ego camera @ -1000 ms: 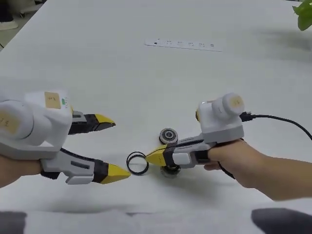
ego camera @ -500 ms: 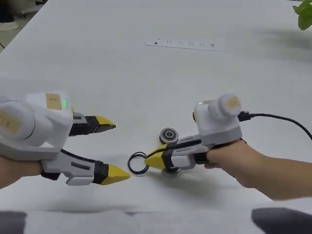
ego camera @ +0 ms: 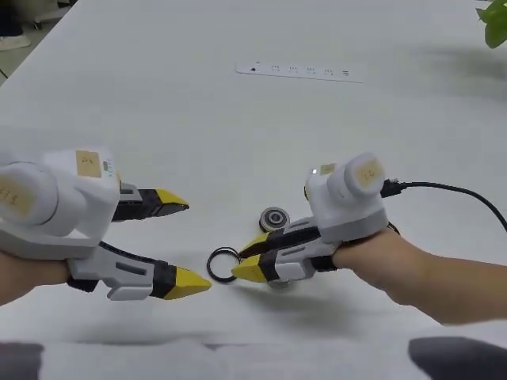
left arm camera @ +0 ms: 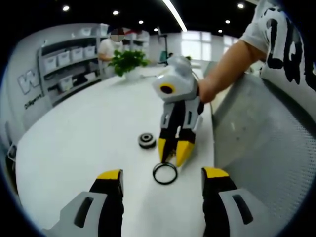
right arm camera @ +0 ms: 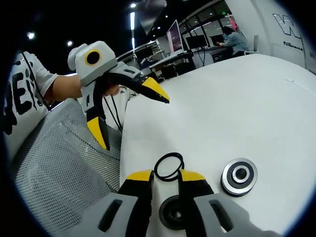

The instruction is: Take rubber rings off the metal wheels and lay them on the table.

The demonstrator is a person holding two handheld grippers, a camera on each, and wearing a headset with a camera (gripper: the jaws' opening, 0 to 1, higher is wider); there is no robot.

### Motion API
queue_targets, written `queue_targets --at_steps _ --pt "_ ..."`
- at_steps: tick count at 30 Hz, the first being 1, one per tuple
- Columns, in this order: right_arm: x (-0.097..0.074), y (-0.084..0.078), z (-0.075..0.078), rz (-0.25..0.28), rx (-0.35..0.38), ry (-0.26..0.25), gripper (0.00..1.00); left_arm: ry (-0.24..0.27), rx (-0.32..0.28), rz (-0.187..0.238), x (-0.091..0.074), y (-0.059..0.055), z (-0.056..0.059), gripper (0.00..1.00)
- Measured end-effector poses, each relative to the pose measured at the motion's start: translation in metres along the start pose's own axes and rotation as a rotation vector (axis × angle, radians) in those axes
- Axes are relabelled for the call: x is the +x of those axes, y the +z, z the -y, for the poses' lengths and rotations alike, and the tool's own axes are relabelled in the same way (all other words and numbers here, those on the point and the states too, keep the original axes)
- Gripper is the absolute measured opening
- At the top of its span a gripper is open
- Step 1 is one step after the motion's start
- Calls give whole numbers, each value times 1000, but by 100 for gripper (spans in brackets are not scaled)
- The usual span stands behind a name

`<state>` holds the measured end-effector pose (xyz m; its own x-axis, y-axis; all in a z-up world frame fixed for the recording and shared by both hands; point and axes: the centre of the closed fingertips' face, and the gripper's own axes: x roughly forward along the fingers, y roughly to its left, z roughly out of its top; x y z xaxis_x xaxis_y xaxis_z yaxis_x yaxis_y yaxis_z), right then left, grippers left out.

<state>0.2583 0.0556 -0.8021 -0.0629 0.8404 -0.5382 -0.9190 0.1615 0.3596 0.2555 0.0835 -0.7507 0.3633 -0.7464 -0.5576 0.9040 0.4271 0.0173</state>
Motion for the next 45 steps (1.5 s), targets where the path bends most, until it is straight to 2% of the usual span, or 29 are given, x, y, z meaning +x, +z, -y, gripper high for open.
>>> queue_targets --at_steps 8,18,24,27,38,45 --pt "0 -3 0 -36 -88 -20 21 -2 -2 -4 0 0 1 65" --pt "-3 0 0 -29 -103 -21 23 -6 -1 -11 1 -1 1 65" --pt "-10 8 2 6 -91 -26 23 -9 5 -13 3 2 -1 65" --pt "-14 17 4 58 -38 -23 23 -12 9 -14 4 4 -1 65" --pt "-35 34 18 133 -9 -74 23 -10 16 -5 7 15 -3 65" --pt "-51 43 31 169 -5 -115 23 1 22 7 9 25 -12 63"
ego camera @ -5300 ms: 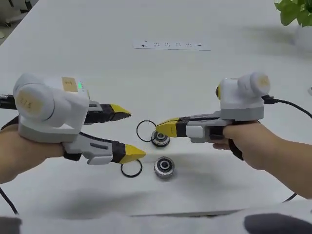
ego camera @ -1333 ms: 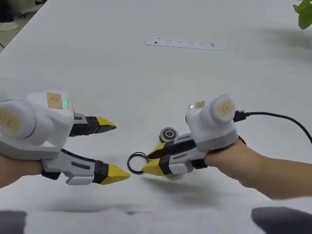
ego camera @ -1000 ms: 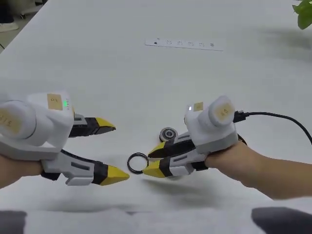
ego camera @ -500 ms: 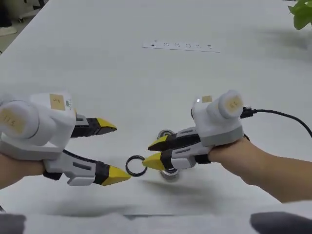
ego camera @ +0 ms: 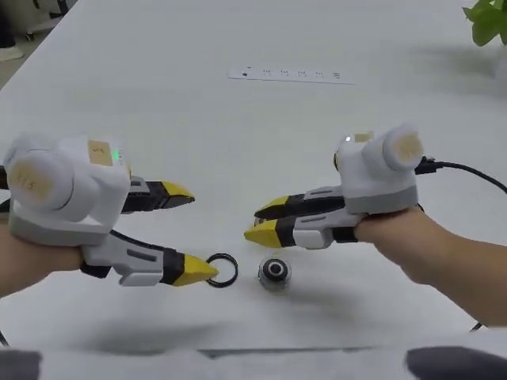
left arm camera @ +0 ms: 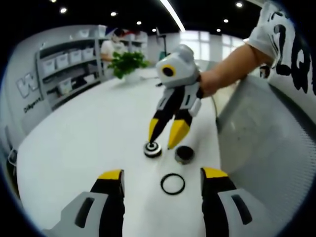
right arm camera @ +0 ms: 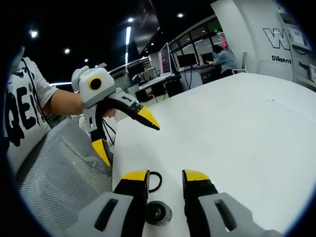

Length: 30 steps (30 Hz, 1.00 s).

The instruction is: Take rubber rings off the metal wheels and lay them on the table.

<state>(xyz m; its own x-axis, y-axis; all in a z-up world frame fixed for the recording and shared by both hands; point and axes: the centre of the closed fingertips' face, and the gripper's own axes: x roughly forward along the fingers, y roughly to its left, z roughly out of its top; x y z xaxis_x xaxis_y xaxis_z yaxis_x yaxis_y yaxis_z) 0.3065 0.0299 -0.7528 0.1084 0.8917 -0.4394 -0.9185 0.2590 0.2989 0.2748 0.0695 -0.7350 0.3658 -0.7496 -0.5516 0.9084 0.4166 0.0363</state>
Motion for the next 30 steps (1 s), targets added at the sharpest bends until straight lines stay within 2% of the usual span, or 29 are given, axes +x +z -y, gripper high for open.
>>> queue_targets --at_steps 9,14,20,30 --pt "-24 11 25 36 -1 -77 24 14 0 19 9 11 -16 61" --pt "-31 9 33 36 -6 -108 24 20 -4 24 15 14 -24 60" --pt "-33 3 37 26 -5 -117 24 17 -5 10 24 11 -30 60" --pt "-33 -9 42 6 1 -126 24 5 -13 -5 34 8 -33 58"
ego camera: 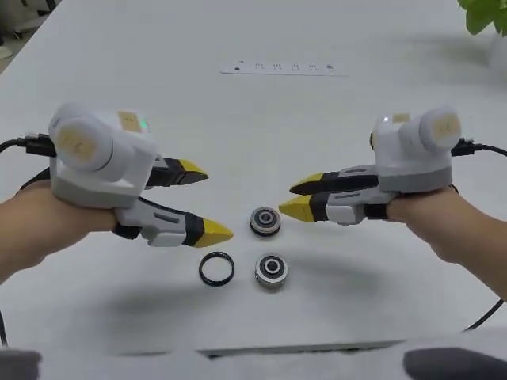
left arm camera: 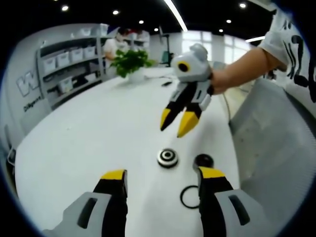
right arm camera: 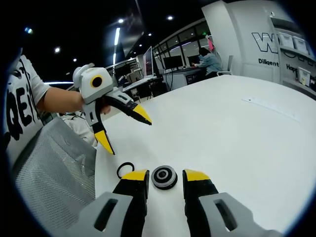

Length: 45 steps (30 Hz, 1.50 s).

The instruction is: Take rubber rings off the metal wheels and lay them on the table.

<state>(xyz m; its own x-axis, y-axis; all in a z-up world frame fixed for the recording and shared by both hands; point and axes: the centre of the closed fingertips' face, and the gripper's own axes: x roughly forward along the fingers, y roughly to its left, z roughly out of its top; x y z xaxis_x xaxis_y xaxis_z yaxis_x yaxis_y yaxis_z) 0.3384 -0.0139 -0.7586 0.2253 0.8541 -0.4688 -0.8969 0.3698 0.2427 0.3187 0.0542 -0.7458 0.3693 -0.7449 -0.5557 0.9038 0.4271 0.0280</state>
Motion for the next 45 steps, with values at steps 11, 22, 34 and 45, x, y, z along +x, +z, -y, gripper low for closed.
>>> queue_targets --at_steps 11,22,34,45 --pt "3 -14 2 -23 10 5 24 -11 -17 -9 14 -3 -1 55" --pt "8 -26 1 -53 -5 17 24 -29 -25 -23 24 -7 1 51" --pt "16 -36 -2 -79 -26 42 22 -56 -32 -35 36 -9 5 46" --pt "21 -41 2 -80 -30 47 21 -73 -40 -31 48 -8 8 42"
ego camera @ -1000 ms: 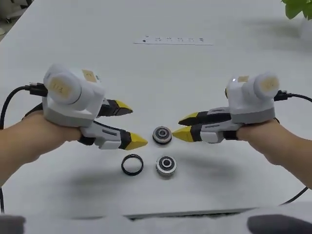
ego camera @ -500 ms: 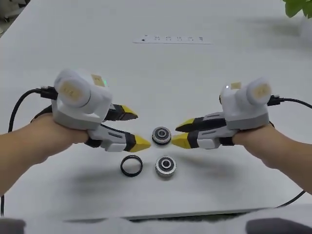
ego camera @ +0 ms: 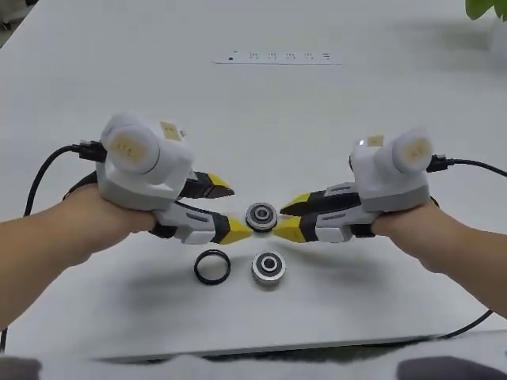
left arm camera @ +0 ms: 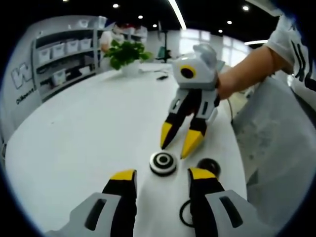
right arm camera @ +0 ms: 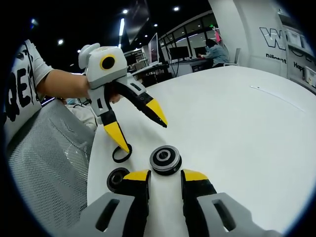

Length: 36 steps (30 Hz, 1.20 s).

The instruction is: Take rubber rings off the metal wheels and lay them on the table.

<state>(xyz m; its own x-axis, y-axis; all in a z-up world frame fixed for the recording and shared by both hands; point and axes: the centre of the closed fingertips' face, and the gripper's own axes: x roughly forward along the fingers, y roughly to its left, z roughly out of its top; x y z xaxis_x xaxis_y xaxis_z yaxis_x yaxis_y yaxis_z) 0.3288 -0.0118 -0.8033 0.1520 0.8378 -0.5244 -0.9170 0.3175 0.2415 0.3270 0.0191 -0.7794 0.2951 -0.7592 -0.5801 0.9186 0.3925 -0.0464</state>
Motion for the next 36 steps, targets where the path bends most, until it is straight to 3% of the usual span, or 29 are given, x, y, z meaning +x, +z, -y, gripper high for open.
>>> queue_targets --at_steps 10,36 --pt "0 2 0 7 1 -1 21 -11 -13 15 9 4 0 35" --pt "0 -1 2 10 4 -4 21 -36 25 -4 27 5 4 19"
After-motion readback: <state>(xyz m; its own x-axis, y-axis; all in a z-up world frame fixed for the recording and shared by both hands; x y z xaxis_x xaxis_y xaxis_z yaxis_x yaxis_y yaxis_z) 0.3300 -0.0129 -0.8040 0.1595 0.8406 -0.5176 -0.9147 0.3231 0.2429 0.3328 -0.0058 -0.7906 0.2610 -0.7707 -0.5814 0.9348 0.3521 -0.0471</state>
